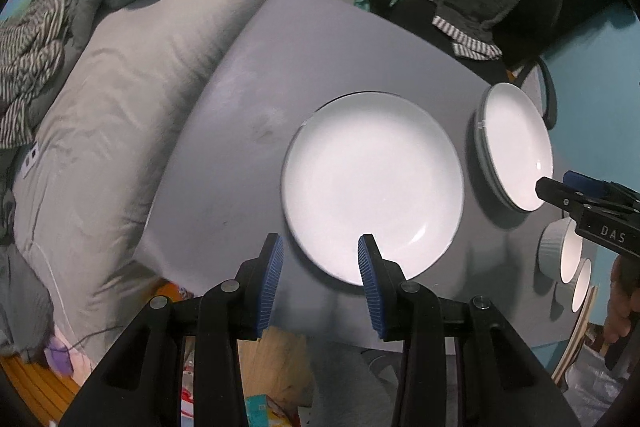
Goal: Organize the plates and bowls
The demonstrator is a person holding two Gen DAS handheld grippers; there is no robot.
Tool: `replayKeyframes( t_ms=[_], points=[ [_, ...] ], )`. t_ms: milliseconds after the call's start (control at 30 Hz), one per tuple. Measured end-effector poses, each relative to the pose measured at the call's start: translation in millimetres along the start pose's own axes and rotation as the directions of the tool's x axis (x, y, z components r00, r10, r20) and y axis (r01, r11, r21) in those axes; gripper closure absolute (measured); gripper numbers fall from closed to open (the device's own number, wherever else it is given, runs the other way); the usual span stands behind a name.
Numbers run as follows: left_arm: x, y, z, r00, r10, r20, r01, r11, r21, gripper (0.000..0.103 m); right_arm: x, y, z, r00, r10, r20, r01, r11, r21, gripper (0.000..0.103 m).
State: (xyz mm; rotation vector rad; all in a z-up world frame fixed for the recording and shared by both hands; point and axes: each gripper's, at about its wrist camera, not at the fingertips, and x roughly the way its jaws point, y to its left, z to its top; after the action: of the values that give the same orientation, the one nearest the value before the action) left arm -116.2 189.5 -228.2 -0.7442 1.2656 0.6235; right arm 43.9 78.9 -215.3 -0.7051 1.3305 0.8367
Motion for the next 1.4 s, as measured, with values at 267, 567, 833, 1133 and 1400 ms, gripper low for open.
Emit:
replayKeyframes(
  t_ms=[267,567,833,1133,1400],
  points=[
    [17,28,0,1.0,-0.014,-0.027,0.012,0.998,-0.069,0.064,12,25,12,0.996,0.088,-0.003,-0.088,0.995,-0.044,0.034],
    [28,34,9,1.0,-0.002,-0.027,0.0,0.998,-0.063,0.057,28,56,32,0.991,0.133,-0.004,-0.132,0.976,-0.176,0.034],
    [44,35,20,1.0,-0.014,-0.017,0.013,0.997,-0.074,0.05,58,76,54,0.987,0.158,-0.037,-0.163,0.953,-0.254,0.034],
    [61,36,24,0.998,-0.064,-0.028,0.06,0.992,-0.111,0.038,88,75,68,0.977,0.194,-0.093,-0.209,0.955,-0.21,0.034],
    [76,35,25,0.994,-0.097,-0.058,0.089,0.987,-0.131,0.037,99,77,62,0.966,0.223,-0.13,-0.244,0.954,-0.175,0.034]
  ],
)
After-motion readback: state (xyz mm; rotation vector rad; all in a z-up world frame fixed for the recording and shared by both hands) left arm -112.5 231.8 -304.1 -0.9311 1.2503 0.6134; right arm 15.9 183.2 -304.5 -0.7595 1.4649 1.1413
